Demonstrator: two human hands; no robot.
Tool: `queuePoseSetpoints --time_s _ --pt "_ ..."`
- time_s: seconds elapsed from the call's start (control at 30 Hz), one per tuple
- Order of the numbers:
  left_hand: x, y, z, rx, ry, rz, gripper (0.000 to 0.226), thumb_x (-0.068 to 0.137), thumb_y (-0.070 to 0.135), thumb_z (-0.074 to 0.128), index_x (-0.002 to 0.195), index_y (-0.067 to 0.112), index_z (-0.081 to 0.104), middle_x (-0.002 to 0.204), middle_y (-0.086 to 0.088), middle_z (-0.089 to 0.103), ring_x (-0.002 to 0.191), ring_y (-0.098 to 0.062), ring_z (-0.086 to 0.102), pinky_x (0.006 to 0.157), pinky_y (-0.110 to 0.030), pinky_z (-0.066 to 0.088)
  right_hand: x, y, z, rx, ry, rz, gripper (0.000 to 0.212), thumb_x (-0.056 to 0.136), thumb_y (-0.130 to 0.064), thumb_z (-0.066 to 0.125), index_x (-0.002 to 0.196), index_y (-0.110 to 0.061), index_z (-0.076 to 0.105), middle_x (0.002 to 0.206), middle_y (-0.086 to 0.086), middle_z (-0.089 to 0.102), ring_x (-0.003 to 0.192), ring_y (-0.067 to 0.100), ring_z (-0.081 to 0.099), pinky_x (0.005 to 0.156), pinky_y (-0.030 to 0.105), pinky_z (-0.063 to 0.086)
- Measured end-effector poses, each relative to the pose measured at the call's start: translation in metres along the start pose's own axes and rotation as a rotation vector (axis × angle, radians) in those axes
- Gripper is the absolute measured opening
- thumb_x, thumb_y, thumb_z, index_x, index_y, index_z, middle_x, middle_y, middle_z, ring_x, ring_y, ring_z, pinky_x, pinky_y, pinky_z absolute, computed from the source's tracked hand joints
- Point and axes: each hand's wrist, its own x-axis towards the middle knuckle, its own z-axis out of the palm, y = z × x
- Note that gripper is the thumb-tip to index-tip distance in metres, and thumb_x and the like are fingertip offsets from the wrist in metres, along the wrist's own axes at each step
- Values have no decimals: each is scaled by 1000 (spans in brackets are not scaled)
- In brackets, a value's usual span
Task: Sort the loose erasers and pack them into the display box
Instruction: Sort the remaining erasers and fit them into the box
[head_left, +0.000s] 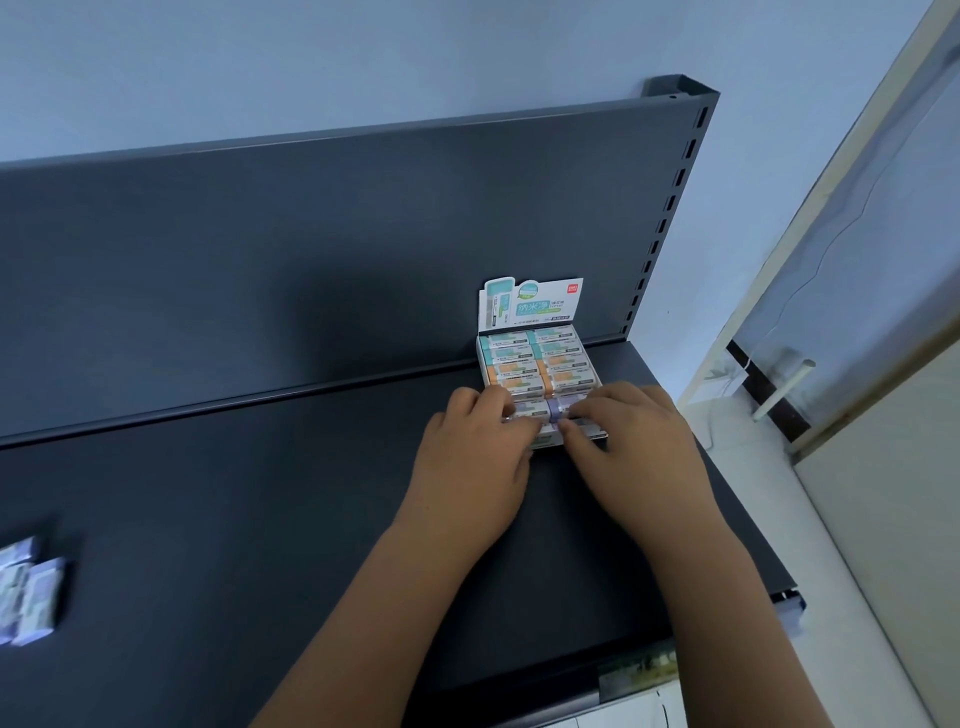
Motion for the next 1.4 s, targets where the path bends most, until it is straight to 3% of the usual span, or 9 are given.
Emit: queuePoseSetpoints --time_s 0.1,0.27,0.5,0.9,1.13,1.4 --pt "1 -4 0 18 24 -17 16 91 26 56 98 24 70 106 8 54 96 -20 44 68 -36 49 -1 -2 0 -1 -24 3 24 91 -40 63 104 -24 76 113 -7 65 107 21 52 84 43 52" --pt "2 -4 2 3 19 -14 15 93 26 55 97 22 70 105 7 51 92 -19 42 64 -35 47 -1 -5 0 -18 -55 13 26 91 -37 64 105 -18 76 113 -4 60 107 21 48 84 43 52" --pt "1 -6 1 -4 67 -10 12 93 22 58 86 19 67 100 8 54 85 -18 43 60 -33 43 -3 -7 0 -12 -49 19 21 90 -30 67 104 -16 75 107 -4 58 104 18 46 78 30 47" --pt "3 -9 -7 -55 64 -15 17 94 27 56 87 20 70 99 11 61 90 -19 47 66 -38 49 -3 -10 5 -37 -24 26 17 89 -29 69 97 -15 74 105 -4 60 103 19 47 76 28 45" --pt "-1 -9 -4 0 84 -9 13 90 23 61 82 18 70 92 8 62 84 -19 50 60 -35 47 -4 -10 6 -26 -42 12 16 89 -27 69 96 -14 74 105 -4 58 104 17 47 77 29 46" --pt "-1 -17 -20 29 -34 -49 23 95 29 52 96 21 73 103 11 62 94 -17 50 73 -37 50 -5 -20 10 -19 -56 -23 18 89 -30 69 95 -14 73 104 -4 58 102 17 47 73 31 50"
